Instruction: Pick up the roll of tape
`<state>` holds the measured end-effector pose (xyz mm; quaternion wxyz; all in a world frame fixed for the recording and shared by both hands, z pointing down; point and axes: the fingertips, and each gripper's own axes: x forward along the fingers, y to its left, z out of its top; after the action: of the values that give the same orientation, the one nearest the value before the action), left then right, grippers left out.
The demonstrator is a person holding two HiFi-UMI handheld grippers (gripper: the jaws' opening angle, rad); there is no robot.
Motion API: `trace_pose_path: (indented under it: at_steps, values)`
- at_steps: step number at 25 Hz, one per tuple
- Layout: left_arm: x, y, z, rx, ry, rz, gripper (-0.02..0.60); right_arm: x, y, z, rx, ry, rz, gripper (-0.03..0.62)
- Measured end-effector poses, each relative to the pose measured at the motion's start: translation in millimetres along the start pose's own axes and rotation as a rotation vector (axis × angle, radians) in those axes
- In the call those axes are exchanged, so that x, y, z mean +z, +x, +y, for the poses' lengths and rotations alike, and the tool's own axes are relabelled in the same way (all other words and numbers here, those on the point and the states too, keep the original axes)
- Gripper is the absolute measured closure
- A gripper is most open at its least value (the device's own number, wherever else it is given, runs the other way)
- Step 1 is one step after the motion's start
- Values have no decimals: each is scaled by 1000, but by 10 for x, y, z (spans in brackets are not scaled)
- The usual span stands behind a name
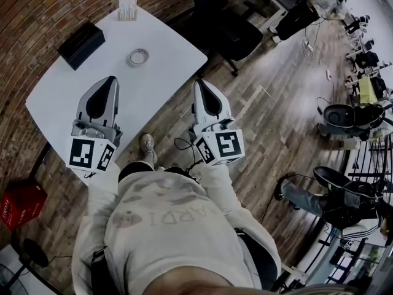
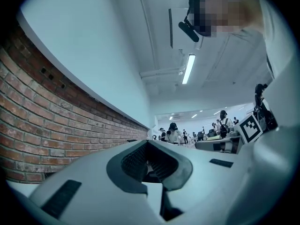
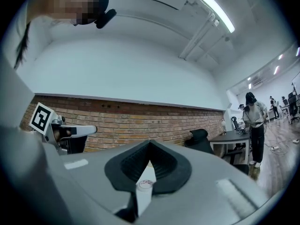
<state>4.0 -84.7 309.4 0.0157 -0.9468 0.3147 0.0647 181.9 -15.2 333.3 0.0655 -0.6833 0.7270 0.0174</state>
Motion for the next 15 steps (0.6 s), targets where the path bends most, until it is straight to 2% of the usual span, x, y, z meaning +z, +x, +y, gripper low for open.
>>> trace_pose_path:
  at_steps: [8, 15]
  values:
    - [-57, 530, 441, 25, 5, 4, 580, -83, 813, -229, 31, 7, 28, 583]
    - [-199, 786, 775, 39, 2, 35, 580, -386, 1449, -332, 49, 56, 143, 583]
